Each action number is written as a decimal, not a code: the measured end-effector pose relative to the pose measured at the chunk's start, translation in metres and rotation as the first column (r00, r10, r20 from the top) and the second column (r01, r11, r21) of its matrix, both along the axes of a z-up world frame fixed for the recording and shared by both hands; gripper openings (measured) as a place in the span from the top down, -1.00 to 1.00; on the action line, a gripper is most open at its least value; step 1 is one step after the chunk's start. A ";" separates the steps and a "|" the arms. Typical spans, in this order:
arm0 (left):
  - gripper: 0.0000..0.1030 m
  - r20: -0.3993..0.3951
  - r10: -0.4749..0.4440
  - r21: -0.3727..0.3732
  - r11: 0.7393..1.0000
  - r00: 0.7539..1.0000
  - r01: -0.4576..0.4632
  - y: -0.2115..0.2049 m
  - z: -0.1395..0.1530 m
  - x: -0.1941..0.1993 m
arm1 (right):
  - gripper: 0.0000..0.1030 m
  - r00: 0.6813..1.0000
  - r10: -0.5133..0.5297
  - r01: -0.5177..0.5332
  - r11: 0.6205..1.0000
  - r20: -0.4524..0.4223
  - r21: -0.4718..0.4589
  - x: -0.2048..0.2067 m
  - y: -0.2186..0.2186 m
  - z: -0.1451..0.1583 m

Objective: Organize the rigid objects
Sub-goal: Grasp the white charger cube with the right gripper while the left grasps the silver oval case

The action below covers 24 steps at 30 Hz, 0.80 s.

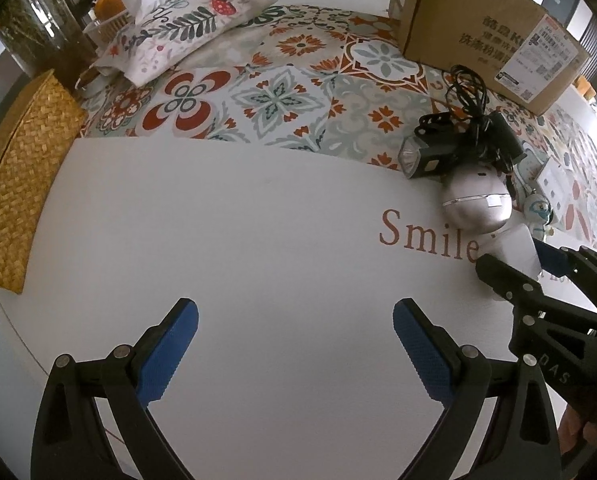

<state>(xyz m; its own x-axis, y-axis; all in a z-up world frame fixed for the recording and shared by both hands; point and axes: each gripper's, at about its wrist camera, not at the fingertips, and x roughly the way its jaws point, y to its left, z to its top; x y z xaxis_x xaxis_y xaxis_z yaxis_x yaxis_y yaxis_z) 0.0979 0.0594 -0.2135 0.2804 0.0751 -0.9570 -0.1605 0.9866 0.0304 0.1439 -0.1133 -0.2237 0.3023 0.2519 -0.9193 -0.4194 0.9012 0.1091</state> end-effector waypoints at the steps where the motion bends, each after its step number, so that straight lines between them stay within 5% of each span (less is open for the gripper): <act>1: -0.89 0.002 -0.001 -0.001 1.000 1.000 0.001 0.000 0.001 0.000 | 0.07 1.000 -0.002 0.002 1.000 0.002 0.000 0.000 0.000 0.000; 24: -0.88 0.111 -0.211 -0.082 0.972 0.971 0.220 -0.074 0.037 0.030 | 0.08 0.970 -0.235 0.232 0.971 0.067 0.049 -0.012 -0.079 0.053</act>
<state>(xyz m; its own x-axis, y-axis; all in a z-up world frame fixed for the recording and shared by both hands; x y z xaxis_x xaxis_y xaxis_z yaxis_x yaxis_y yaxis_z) 0.1277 -0.0148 -0.1768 0.3757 -0.0857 -0.9228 0.0585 0.9959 -0.0687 0.1321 -0.1918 -0.1711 0.4222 0.2027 -0.8836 -0.2057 0.9707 0.1244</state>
